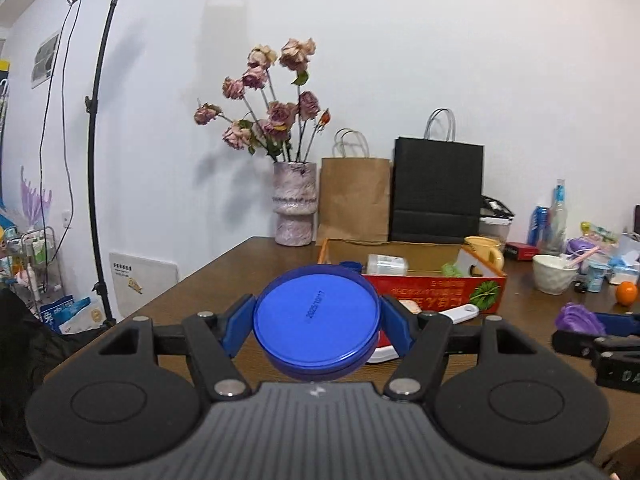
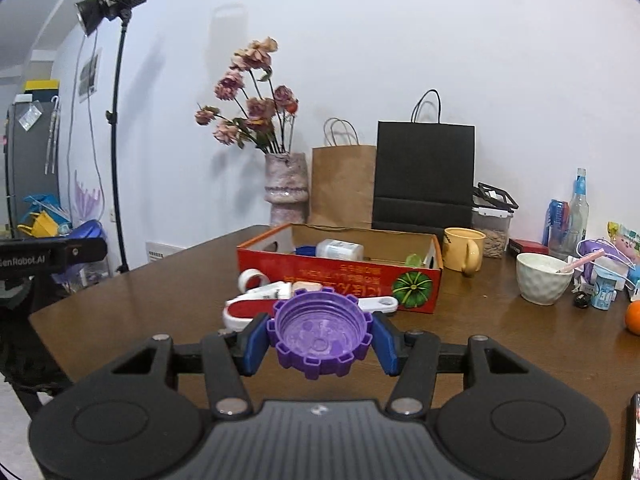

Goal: Organize rigid objects
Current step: 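Carry the purple cap and blue lid into the cardboard box and open both tools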

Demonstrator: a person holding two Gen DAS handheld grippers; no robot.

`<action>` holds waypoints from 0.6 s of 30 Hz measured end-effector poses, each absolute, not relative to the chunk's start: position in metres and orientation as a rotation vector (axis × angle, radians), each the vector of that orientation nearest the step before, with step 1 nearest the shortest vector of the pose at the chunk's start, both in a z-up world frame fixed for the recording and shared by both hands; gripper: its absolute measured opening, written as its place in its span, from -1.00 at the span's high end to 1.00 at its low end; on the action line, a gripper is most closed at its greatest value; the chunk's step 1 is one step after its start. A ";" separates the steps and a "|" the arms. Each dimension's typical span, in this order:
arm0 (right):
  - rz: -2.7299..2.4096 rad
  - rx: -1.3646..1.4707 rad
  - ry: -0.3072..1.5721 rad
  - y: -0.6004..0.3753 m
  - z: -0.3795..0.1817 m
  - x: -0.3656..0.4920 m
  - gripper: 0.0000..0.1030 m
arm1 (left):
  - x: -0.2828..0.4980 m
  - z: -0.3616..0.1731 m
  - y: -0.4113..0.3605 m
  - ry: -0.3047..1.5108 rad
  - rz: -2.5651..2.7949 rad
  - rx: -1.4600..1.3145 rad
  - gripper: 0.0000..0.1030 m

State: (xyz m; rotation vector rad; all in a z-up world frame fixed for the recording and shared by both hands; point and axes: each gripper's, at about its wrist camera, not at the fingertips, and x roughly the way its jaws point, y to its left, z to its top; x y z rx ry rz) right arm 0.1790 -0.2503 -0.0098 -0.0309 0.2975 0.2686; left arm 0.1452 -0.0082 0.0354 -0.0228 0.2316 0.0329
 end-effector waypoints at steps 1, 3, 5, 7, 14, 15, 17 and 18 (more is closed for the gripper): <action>0.267 -0.031 0.296 -0.250 -0.009 0.176 -0.04 | 0.142 0.036 -0.009 0.228 0.028 -0.019 -0.33; 0.264 -0.031 0.294 -0.250 -0.009 0.173 -0.04 | 0.140 0.037 -0.010 0.219 0.020 -0.020 -0.33; 0.260 -0.028 0.291 -0.251 -0.008 0.171 -0.04 | 0.141 0.037 -0.011 0.220 0.008 -0.026 -0.33; 0.255 -0.022 0.294 -0.254 -0.008 0.174 -0.04 | 0.146 0.036 -0.012 0.228 0.002 -0.030 -0.33; 0.273 0.044 0.311 -0.274 0.005 0.235 -0.04 | 0.214 0.050 -0.020 0.250 -0.122 -0.058 -0.33; 0.272 0.048 0.307 -0.277 0.009 0.249 -0.04 | 0.233 0.056 -0.021 0.264 -0.161 -0.076 -0.33; 0.273 0.064 0.322 -0.287 0.021 0.289 -0.04 | 0.274 0.069 -0.025 0.300 -0.241 -0.111 -0.33; 0.275 0.080 0.324 -0.293 0.028 0.310 -0.04 | 0.293 0.074 -0.027 0.313 -0.270 -0.126 -0.33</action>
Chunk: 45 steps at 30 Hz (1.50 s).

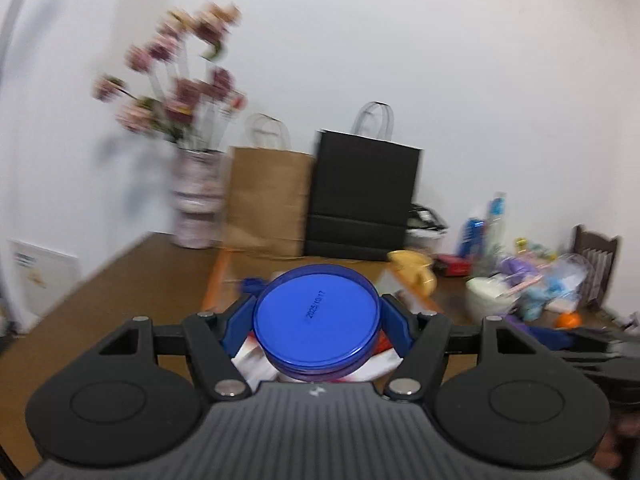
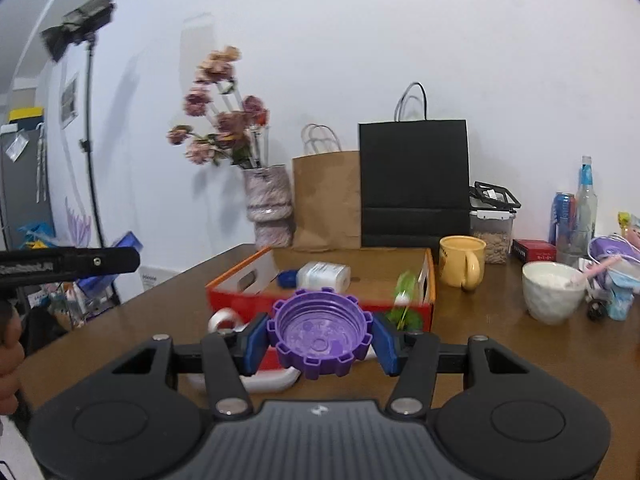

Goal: Organize rigid objects
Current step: 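Carry the purple cap and blue lid into the cardboard box and open both tools, then lift both tools out of the cardboard box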

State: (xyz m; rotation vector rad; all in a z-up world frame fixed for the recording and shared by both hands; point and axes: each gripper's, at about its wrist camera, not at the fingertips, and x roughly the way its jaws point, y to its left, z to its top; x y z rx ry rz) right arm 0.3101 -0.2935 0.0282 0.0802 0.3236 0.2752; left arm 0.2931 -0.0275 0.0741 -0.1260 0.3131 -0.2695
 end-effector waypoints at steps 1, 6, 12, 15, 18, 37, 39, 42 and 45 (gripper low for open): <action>0.275 0.098 0.329 -0.299 0.035 0.331 -0.04 | 0.318 0.081 -0.032 0.330 -0.296 -0.135 -0.33; 0.238 0.156 0.394 -0.315 0.062 0.460 -0.04 | 0.446 0.091 -0.071 0.398 -0.328 -0.107 -0.33; 0.216 0.141 0.516 -0.314 0.043 0.583 -0.04 | 0.584 0.056 -0.103 0.606 -0.294 -0.151 -0.33; 0.196 0.147 0.575 -0.317 0.022 0.623 -0.04 | 0.629 0.029 -0.107 0.670 -0.268 -0.175 -0.33; 0.183 0.202 0.631 -0.324 0.001 0.654 -0.04 | 0.659 0.006 -0.108 0.718 -0.240 -0.198 -0.33; 0.138 0.240 0.617 -0.332 0.012 0.638 -0.32 | 0.642 0.026 -0.086 0.702 -0.179 -0.190 -0.65; 0.137 0.241 0.613 -0.335 0.024 0.619 -0.37 | 0.626 0.040 -0.081 0.682 -0.178 -0.176 -0.68; 0.129 0.224 0.602 -0.339 0.039 0.589 -0.40 | 0.589 0.058 -0.076 0.640 -0.181 -0.103 -0.69; 0.123 0.187 0.598 -0.337 0.050 0.555 -0.54 | 0.547 0.073 -0.066 0.588 -0.162 -0.031 -0.77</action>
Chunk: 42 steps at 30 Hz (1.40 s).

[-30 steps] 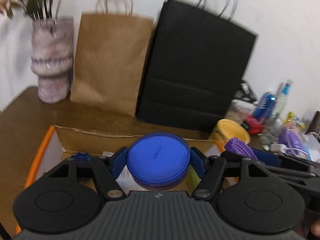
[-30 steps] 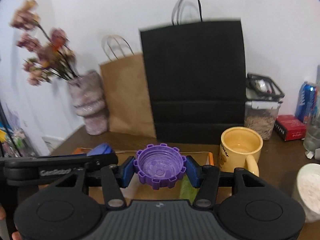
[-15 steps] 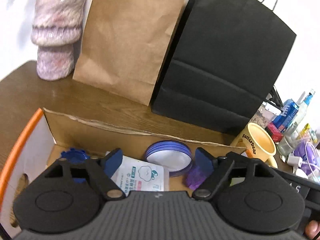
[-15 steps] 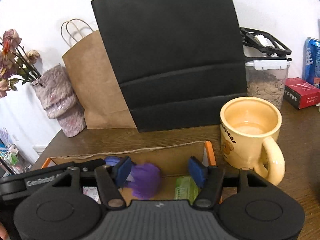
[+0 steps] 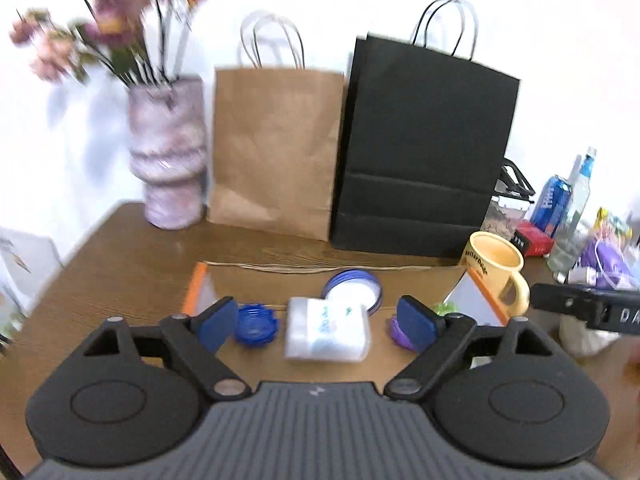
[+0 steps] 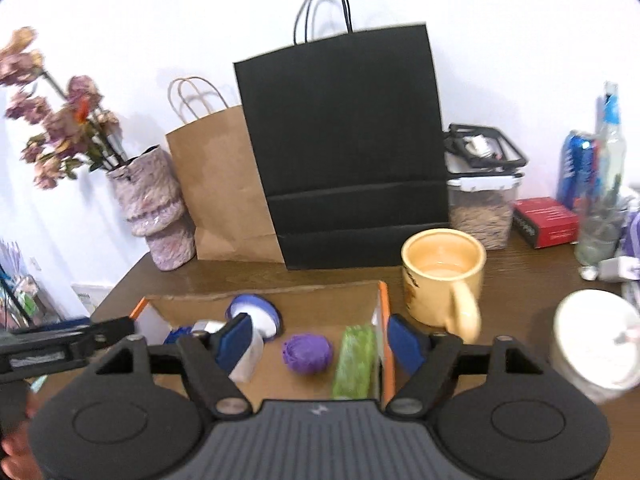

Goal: Organize rigid objects
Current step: 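Lift both tools out of the cardboard box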

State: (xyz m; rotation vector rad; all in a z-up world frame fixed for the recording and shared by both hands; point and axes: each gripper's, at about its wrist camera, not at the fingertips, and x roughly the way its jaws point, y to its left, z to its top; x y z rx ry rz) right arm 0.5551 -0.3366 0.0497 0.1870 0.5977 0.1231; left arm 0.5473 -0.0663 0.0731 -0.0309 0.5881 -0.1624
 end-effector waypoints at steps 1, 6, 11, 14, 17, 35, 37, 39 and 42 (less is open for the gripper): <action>0.127 0.172 0.596 -0.334 0.051 0.543 -0.55 | 0.531 0.078 -0.061 0.568 -0.149 -0.019 -0.78; 0.170 0.131 0.549 -0.320 0.050 0.474 -0.56 | 0.449 0.092 -0.041 0.441 -0.107 0.058 -0.91; 0.166 0.058 0.429 -0.304 0.045 0.392 -0.57 | 0.360 0.089 -0.030 0.311 -0.055 0.142 -0.91; 0.199 0.031 0.358 -0.297 0.038 0.344 -0.65 | 0.304 0.081 -0.024 0.222 -0.032 0.167 -0.93; 0.205 -0.009 0.295 -0.290 0.027 0.298 -0.66 | 0.255 0.067 -0.017 0.162 0.035 0.164 -0.95; 0.250 -0.025 0.216 -0.276 -0.027 0.157 -0.72 | 0.120 0.016 0.009 0.087 0.031 0.115 -1.00; 0.243 -0.033 0.214 -0.276 -0.027 0.158 -0.77 | 0.125 0.013 0.010 0.109 0.027 0.092 -1.00; 0.247 -0.033 0.219 -0.275 -0.027 0.162 -0.77 | 0.130 0.008 0.011 0.127 0.025 0.072 -1.00; 0.257 -0.027 0.238 -0.273 -0.029 0.173 -0.77 | 0.140 0.001 0.011 0.165 0.028 0.068 -1.00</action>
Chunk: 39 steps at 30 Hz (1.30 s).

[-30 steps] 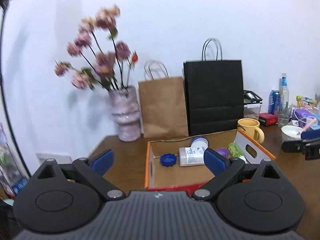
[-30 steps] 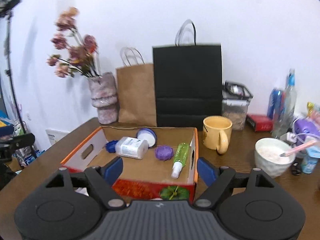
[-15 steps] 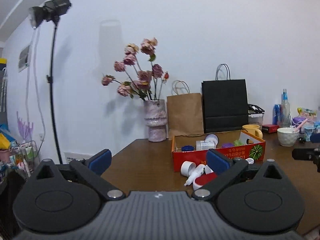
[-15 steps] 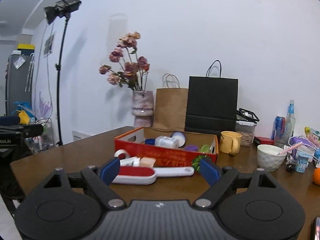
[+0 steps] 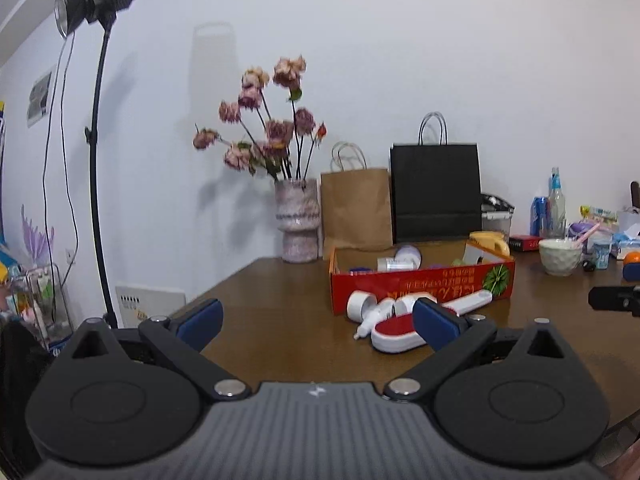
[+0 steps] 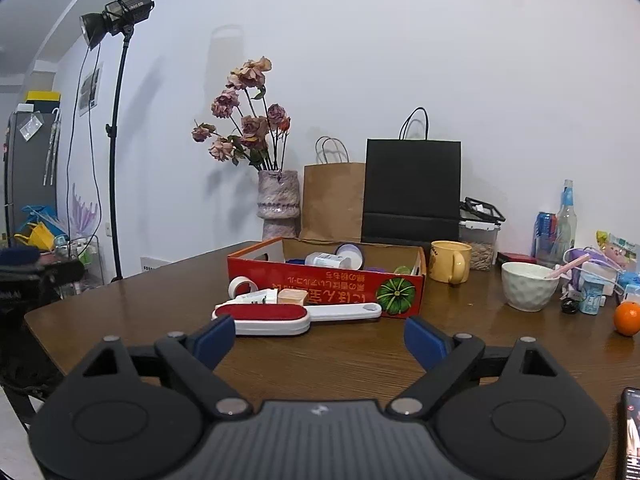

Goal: Organize rigid objects
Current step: 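Lift both tools out of the cardboard box, then grasp the red-and-white lint brush with the left tool while the right tool grasps its handle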

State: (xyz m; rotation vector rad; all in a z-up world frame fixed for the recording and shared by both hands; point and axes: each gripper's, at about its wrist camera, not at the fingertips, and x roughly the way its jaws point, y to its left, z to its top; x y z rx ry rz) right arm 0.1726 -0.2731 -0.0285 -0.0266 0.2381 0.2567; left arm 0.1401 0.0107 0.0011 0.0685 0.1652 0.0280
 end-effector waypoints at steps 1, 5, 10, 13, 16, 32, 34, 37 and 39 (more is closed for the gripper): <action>0.258 -0.027 0.251 -0.273 -0.029 0.178 -0.77 | 0.146 -0.002 0.010 0.191 0.025 0.068 -1.00; 0.241 -0.053 0.293 -0.268 -0.031 0.208 -0.74 | 0.173 -0.011 0.009 0.269 -0.022 0.041 -1.00; 0.227 -0.040 0.384 -0.271 -0.029 0.278 -0.60 | 0.236 -0.022 0.003 0.409 -0.072 -0.029 -0.91; 0.214 0.035 0.450 -0.282 -0.031 0.337 -0.25 | 0.273 -0.024 -0.001 0.462 -0.105 -0.093 -0.62; 0.189 0.093 0.498 -0.291 -0.039 0.389 0.01 | 0.306 -0.026 -0.009 0.471 -0.115 -0.113 -0.58; 0.171 0.255 0.627 -0.305 -0.086 0.467 0.77 | 0.355 -0.044 -0.023 0.546 -0.130 -0.166 0.13; 0.161 0.212 0.619 -0.301 -0.084 0.453 0.77 | 0.349 -0.041 -0.024 0.551 -0.130 -0.169 0.15; 0.147 0.194 0.599 -0.300 -0.079 0.415 0.77 | 0.330 -0.041 -0.021 0.564 -0.135 -0.174 0.14; 0.145 0.203 0.583 -0.302 -0.076 0.381 0.77 | 0.311 -0.040 -0.017 0.560 -0.146 -0.167 0.15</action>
